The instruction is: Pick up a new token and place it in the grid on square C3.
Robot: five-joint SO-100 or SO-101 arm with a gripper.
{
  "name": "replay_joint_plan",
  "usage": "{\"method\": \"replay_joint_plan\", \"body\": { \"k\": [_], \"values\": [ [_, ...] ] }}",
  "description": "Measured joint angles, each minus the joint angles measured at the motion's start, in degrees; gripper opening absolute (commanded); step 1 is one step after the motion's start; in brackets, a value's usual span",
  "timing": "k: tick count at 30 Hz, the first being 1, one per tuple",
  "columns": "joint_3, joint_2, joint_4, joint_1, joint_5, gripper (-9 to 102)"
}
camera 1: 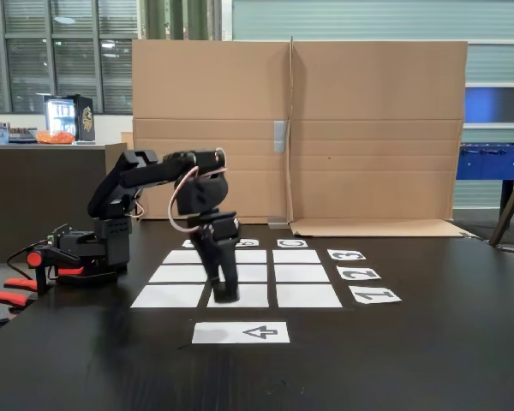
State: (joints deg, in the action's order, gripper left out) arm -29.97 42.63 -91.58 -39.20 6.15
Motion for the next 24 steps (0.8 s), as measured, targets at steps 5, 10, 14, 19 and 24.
{"method": "replay_joint_plan", "body": {
  "k": [5,10,14,19,24],
  "values": [
    [-4.31,4.13,0.0,3.08,-0.88,-1],
    [-6.86,6.5,0.0,5.54,-1.23,-1],
    [-11.51,11.34,0.7,12.39,-1.23,-1],
    [-16.17,16.35,1.05,18.54,-1.05,-1],
    [-19.07,19.95,1.14,24.43,0.26,0]
  ]
}}
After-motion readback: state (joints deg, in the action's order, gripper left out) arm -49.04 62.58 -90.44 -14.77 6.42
